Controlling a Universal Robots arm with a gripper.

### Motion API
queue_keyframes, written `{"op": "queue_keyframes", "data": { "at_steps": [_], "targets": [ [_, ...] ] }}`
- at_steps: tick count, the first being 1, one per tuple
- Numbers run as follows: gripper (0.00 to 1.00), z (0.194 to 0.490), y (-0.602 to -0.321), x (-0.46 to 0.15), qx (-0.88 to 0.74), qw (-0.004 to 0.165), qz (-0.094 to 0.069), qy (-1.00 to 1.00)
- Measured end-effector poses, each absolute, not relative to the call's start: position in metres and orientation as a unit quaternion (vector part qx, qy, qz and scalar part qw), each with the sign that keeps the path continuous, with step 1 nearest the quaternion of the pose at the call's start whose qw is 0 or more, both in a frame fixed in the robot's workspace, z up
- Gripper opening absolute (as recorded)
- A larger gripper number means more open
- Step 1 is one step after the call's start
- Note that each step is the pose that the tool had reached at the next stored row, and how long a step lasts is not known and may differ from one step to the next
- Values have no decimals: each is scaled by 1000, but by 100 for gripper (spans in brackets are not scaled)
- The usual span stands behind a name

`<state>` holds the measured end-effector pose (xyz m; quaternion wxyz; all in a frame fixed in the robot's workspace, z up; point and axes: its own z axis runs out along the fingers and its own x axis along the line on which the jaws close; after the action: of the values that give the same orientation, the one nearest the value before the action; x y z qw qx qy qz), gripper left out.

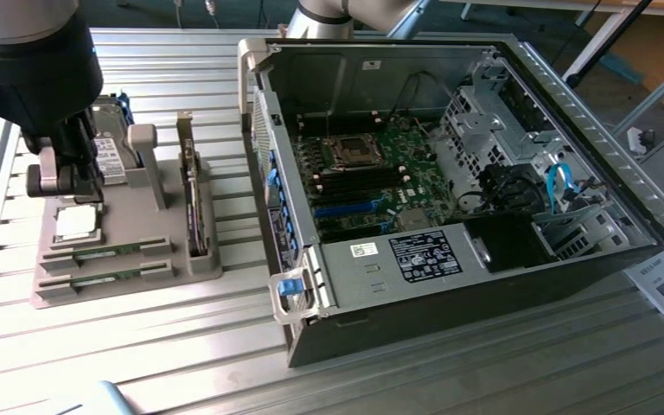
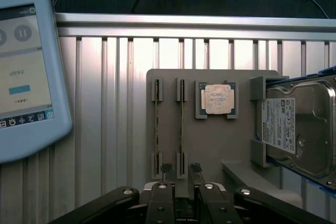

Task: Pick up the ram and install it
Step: 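Pick up the ram and move it above insertion slot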

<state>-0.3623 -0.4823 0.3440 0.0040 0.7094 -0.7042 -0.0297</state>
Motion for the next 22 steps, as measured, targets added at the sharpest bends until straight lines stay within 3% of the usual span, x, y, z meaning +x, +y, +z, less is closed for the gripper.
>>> {"op": "queue_keyframes", "data": {
  "at_steps": [22],
  "targets": [
    [25,311,-486,-363,709,4,-30,-704]
  ]
}}
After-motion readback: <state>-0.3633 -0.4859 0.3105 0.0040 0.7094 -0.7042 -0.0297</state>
